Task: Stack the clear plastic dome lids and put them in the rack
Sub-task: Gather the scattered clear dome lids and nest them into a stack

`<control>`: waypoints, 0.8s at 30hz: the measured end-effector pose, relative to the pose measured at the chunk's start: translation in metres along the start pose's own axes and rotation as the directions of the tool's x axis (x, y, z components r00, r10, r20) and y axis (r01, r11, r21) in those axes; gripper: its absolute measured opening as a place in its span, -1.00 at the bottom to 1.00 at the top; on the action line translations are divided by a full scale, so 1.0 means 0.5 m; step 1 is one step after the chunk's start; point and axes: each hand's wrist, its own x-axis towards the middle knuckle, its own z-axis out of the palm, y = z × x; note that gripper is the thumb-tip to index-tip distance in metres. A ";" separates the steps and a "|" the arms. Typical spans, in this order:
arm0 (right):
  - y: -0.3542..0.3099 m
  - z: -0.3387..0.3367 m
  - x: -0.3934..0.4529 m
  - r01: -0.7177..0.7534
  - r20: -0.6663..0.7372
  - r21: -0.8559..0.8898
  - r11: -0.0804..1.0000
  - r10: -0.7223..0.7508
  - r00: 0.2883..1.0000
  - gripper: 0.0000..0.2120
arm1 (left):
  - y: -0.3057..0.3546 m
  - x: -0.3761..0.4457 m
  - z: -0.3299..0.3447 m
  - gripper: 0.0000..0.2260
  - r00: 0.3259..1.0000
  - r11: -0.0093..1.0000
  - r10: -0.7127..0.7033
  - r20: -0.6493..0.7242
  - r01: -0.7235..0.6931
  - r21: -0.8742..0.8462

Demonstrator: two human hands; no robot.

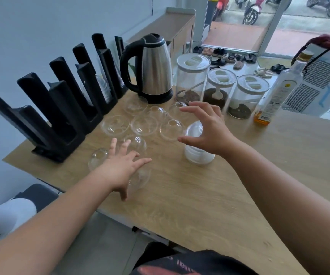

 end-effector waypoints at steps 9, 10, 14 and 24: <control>-0.052 0.097 0.046 0.050 0.113 0.087 0.995 -0.060 0.992 -0.50 | -0.075 -0.040 0.040 -0.04 0.972 0.675 -0.092 -0.214 -0.097 -0.731; -0.054 0.113 0.053 0.037 0.146 0.080 0.996 -0.048 0.988 -0.52 | -0.089 -0.049 0.041 -0.05 0.962 0.596 -0.140 -0.234 -0.107 -0.796; -0.069 0.190 0.071 -0.018 0.326 0.009 1.000 0.015 0.945 -0.46 | -0.127 -0.071 0.057 0.00 0.909 0.289 -0.308 -0.280 -0.191 -0.938; -0.131 0.314 0.092 0.030 0.313 -0.312 0.950 0.073 0.947 -0.51 | -0.171 -0.056 0.102 -0.14 0.842 -0.150 -0.433 -0.322 -0.419 -0.896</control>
